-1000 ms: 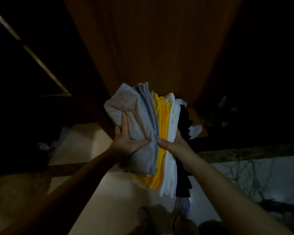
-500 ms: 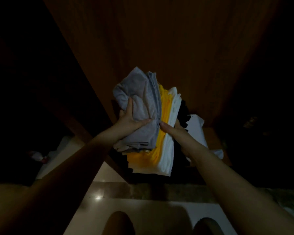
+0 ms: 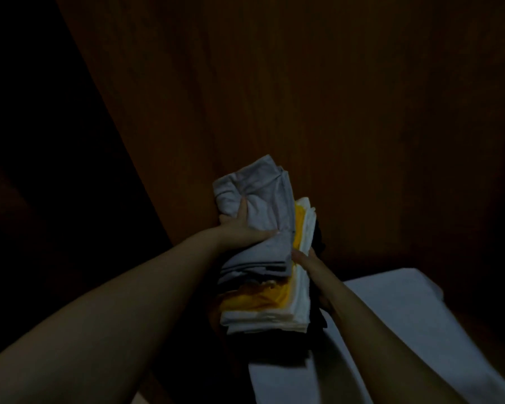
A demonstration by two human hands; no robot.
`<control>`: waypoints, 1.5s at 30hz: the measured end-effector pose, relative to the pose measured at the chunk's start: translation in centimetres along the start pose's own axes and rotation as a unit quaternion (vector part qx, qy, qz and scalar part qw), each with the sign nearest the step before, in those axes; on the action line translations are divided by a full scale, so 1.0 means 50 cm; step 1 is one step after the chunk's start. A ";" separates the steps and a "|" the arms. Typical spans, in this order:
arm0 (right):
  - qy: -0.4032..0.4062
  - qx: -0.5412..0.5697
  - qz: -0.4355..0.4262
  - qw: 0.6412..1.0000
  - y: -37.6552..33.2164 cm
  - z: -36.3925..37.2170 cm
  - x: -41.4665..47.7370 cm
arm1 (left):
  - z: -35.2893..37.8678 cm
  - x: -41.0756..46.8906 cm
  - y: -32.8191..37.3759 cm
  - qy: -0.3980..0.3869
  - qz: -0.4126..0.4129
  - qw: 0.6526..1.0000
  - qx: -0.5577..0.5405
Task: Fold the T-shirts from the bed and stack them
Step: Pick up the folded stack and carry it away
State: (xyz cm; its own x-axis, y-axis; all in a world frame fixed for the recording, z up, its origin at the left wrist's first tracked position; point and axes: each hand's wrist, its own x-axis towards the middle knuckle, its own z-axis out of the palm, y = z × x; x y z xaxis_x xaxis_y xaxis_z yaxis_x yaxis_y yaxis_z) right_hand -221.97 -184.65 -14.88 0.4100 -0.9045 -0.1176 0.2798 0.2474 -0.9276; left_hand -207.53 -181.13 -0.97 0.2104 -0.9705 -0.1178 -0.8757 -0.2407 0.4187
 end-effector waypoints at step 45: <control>0.088 0.123 -0.040 0.988 0.255 -0.103 0.162 | 0.201 0.212 -0.027 -0.018 0.115 0.967 0.224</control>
State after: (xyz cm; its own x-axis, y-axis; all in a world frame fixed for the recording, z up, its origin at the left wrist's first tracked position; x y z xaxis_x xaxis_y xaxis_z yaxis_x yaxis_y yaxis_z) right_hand -219.55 -190.62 -29.51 0.2272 -0.9655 -0.1272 0.5157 0.2301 -0.8253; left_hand -208.48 -190.93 -11.82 -0.0215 -0.9945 -0.1028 -0.9998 0.0211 0.0056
